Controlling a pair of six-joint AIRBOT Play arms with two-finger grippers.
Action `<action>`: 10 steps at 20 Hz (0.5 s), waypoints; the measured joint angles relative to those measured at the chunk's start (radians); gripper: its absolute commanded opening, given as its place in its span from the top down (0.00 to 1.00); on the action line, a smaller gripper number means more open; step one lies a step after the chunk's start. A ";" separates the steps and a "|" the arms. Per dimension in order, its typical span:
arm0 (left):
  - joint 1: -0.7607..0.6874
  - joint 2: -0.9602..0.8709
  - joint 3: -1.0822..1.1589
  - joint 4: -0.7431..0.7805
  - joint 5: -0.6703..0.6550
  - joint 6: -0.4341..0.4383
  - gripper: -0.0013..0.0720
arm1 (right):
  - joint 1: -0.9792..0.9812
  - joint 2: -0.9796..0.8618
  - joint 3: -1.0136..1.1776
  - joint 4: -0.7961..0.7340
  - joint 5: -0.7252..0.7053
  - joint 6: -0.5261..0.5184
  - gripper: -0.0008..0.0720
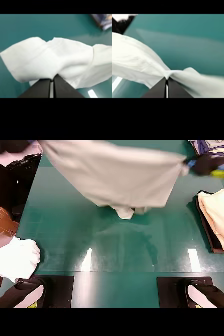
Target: Fold the shirts.
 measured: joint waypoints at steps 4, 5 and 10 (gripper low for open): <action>0.000 0.051 0.278 0.004 -0.072 -0.002 0.95 | -0.005 0.156 0.132 -0.146 0.040 0.063 0.97; 0.000 0.055 0.326 0.004 -0.082 -0.006 0.95 | -0.006 0.184 0.153 -0.191 0.058 0.088 0.97; 0.000 0.051 0.409 0.009 -0.092 -0.026 0.95 | -0.006 0.218 0.217 -0.340 0.193 0.204 0.97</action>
